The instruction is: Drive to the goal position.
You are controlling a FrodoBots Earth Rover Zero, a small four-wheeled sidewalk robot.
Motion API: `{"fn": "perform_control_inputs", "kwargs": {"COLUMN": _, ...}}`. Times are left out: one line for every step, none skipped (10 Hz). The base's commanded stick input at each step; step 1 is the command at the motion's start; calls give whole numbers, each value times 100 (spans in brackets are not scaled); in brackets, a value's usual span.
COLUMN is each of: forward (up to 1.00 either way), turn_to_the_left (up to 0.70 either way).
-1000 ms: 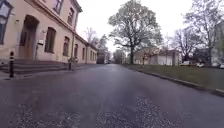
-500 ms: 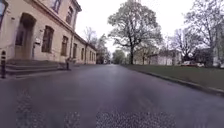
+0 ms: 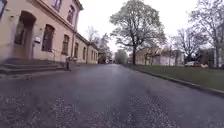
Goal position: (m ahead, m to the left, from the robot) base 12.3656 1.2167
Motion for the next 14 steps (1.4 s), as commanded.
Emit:
{"fn": "perform_control_inputs", "kwargs": {"forward": 85, "turn_to_the_left": 0}}
{"fn": "perform_control_inputs", "kwargs": {"forward": 85, "turn_to_the_left": 0}}
{"fn": "perform_control_inputs", "kwargs": {"forward": 85, "turn_to_the_left": 0}}
{"fn": "perform_control_inputs", "kwargs": {"forward": 85, "turn_to_the_left": 0}}
{"fn": "perform_control_inputs", "kwargs": {"forward": 85, "turn_to_the_left": 0}}
{"fn": "perform_control_inputs", "kwargs": {"forward": 85, "turn_to_the_left": 0}}
{"fn": "perform_control_inputs", "kwargs": {"forward": 85, "turn_to_the_left": 0}}
{"fn": "perform_control_inputs", "kwargs": {"forward": 85, "turn_to_the_left": 0}}
{"fn": "perform_control_inputs", "kwargs": {"forward": 85, "turn_to_the_left": 0}}
{"fn": "perform_control_inputs", "kwargs": {"forward": 85, "turn_to_the_left": 0}}
{"fn": "perform_control_inputs", "kwargs": {"forward": 85, "turn_to_the_left": 0}}
{"fn": "perform_control_inputs", "kwargs": {"forward": 85, "turn_to_the_left": 0}}
{"fn": "perform_control_inputs", "kwargs": {"forward": 85, "turn_to_the_left": 0}}
{"fn": "perform_control_inputs", "kwargs": {"forward": 85, "turn_to_the_left": 0}}
